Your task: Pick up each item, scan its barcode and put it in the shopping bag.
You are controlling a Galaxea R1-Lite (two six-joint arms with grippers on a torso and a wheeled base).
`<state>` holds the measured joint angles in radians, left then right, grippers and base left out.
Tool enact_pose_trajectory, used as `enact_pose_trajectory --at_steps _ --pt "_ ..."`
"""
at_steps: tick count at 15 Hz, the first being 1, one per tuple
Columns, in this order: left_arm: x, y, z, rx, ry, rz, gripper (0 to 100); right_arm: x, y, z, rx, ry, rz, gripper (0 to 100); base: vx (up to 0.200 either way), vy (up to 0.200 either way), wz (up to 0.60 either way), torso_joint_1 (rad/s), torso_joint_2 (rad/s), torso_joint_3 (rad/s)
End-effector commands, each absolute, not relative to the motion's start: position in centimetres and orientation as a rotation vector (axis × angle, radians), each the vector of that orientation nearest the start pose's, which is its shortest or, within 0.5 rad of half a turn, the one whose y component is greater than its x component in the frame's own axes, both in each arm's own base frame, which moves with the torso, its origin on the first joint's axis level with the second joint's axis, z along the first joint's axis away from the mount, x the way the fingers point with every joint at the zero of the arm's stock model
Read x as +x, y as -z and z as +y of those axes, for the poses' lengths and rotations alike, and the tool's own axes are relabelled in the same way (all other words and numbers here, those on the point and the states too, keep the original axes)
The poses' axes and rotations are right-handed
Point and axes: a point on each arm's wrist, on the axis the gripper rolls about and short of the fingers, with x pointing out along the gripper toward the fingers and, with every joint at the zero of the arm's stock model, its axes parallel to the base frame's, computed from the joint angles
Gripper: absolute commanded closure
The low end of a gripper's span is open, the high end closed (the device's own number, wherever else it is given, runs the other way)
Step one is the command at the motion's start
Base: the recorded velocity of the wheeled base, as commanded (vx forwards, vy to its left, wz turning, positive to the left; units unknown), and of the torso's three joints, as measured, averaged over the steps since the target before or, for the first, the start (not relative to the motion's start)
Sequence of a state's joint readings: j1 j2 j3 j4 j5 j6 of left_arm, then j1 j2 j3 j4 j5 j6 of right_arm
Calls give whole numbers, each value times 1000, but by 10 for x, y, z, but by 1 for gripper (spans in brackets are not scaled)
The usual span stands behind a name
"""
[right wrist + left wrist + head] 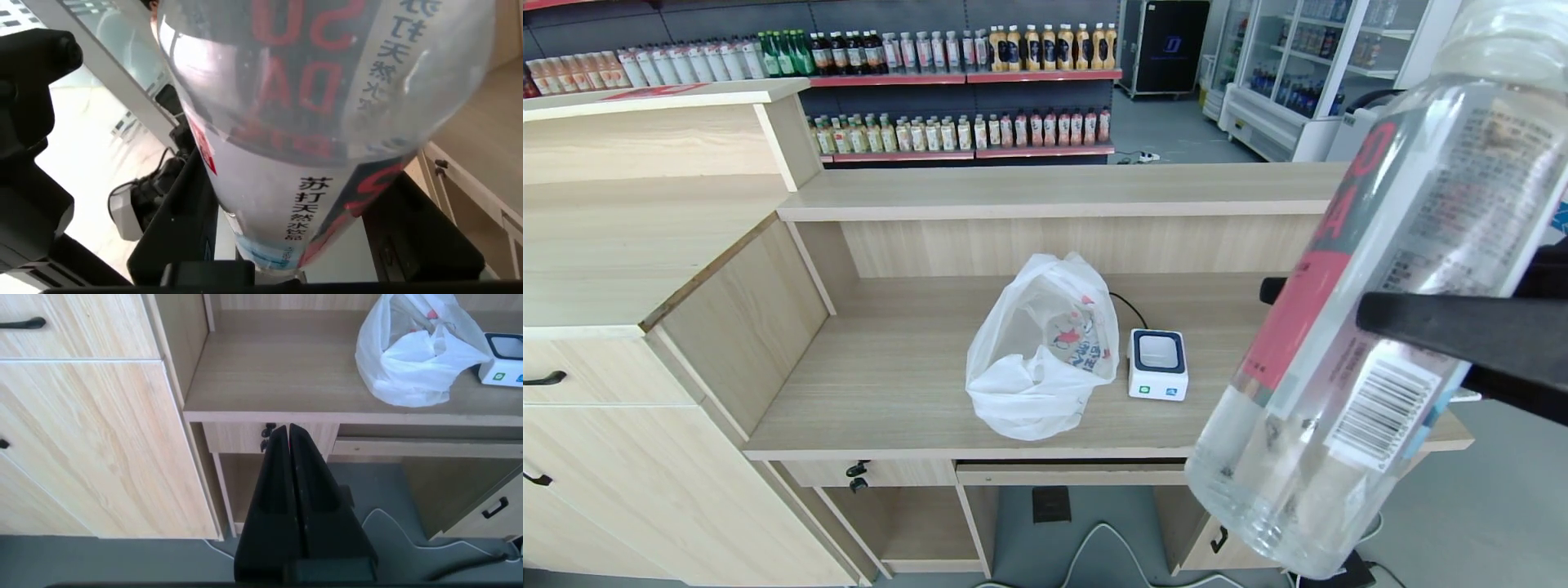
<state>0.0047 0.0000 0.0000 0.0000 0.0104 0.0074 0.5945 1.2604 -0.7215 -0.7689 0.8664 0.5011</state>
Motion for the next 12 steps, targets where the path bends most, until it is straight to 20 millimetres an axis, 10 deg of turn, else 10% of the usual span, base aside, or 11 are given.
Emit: enact_pose_trajectory --at_steps 1,12 --pt "-23 -75 0 8 -15 0 100 148 -281 122 367 -1485 124 100 0 0 0 0 0 0" --pt "-23 -75 0 8 -15 0 100 143 -276 118 340 -1476 130 100 0 0 0 0 0 0"
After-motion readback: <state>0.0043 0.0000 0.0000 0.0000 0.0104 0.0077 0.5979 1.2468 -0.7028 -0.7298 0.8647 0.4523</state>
